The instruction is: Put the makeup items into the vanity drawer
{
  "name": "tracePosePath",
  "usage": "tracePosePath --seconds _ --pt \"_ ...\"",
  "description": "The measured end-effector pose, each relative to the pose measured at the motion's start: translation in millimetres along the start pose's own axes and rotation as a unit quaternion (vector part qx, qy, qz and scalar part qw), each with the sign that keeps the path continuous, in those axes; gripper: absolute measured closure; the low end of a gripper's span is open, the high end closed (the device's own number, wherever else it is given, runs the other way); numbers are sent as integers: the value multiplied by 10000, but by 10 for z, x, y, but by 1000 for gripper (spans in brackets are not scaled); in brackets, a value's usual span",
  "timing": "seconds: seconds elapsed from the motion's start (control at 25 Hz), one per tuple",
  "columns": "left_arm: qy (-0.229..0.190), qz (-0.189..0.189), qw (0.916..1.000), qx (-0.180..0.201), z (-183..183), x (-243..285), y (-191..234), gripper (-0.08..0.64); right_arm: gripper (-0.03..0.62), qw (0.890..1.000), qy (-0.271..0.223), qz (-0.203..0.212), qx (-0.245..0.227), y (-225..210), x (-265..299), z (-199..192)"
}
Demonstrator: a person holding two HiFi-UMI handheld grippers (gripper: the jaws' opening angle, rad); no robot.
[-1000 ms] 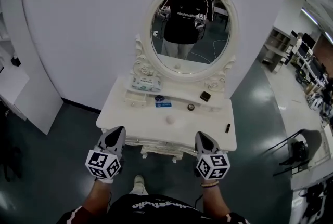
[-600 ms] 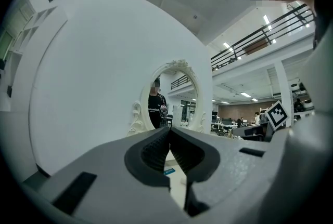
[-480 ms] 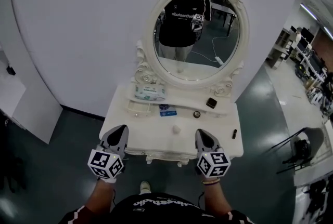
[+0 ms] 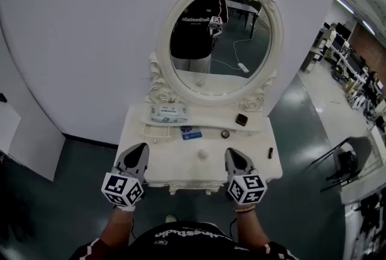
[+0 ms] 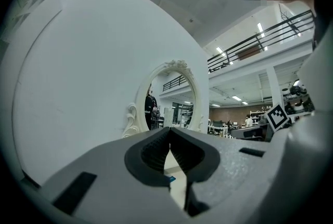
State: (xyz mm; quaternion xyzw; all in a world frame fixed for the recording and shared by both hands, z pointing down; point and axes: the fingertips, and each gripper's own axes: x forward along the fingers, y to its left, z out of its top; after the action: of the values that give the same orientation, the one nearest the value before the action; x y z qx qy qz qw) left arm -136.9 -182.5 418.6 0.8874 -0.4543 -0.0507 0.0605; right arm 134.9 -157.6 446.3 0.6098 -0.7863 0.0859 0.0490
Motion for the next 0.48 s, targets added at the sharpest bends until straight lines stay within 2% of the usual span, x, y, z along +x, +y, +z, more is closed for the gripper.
tracePosePath --seconds 0.48 --pt "71 -81 9998 -138 -117 271 179 554 595 9998 135 -146 -87 -113 223 -34"
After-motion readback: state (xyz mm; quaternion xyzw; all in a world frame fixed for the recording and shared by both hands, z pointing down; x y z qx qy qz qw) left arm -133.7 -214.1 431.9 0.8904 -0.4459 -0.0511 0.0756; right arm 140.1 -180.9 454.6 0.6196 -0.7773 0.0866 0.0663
